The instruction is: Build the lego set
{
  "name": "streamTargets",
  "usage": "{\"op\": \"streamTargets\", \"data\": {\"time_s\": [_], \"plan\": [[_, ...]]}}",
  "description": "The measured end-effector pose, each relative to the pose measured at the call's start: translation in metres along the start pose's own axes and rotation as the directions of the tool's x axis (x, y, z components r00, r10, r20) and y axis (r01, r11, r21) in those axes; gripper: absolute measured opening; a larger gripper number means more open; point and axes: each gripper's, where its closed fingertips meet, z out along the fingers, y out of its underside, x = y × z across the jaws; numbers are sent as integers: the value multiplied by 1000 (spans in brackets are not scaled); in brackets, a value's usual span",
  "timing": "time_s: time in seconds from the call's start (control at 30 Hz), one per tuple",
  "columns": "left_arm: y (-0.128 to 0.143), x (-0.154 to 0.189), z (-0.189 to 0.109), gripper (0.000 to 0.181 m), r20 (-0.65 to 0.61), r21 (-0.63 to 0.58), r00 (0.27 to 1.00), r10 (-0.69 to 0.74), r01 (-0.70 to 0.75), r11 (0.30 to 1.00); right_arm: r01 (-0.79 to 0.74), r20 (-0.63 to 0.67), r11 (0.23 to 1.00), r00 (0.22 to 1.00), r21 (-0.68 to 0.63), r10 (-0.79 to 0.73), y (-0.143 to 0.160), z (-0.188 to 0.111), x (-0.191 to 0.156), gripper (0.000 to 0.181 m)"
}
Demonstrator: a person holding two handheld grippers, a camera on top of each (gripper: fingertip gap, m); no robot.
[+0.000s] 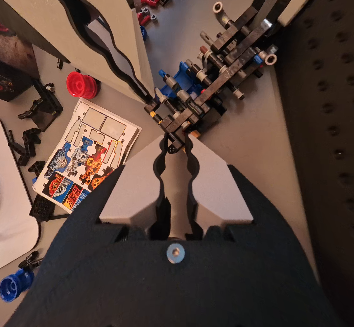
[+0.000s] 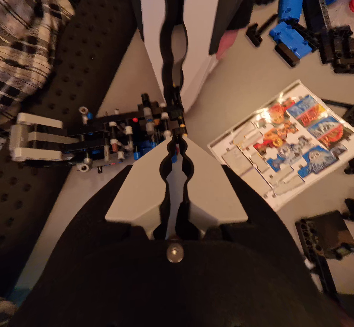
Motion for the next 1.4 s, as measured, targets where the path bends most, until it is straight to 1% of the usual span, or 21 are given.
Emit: {"op": "streamTargets", "data": {"time_s": [0.1,0.37,0.4,0.43,0.5,0.57,0.63,0.73,1.03,1.4], "plan": [[1,1,1,14,-4,-8,1000,3,-3,1000,14,3,1000,1000,-23,-13,-2,4,0,0],[1,0,1,15,5,-5,1000,1,-1,1000,12,-22,1000,1000,-27,-12,-2,2,1,0],[1,-2,0,15,14,-3,1000,-2,2,1000,15,-36,1000,999,-23,-16,-2,0,3,1],[1,-4,0,15,24,-1,1000,-5,5,1000,14,-58,1000,998,-18,-15,-3,-3,6,7],[2,-4,-1,15,22,-4,1000,-6,6,1000,11,-84,999,996,-34,-14,1,-6,11,13],[2,-3,0,15,23,-3,1000,-1,1,1000,12,-82,999,996,-31,-15,3,-4,12,14],[2,-3,0,15,21,-3,1000,3,-3,1000,7,-66,1000,998,-14,-8,2,-3,11,13],[2,-3,0,15,25,-1,1000,10,-10,1000,-5,-26,1000,1000,22,6,2,-3,8,7],[2,-4,0,15,35,-7,999,37,-37,999,7,1,999,1000,54,-7,-1,-2,5,5],[3,-4,0,14,32,-19,998,48,-47,999,13,-11,1000,1000,21,-13,-1,1,5,5]]}}
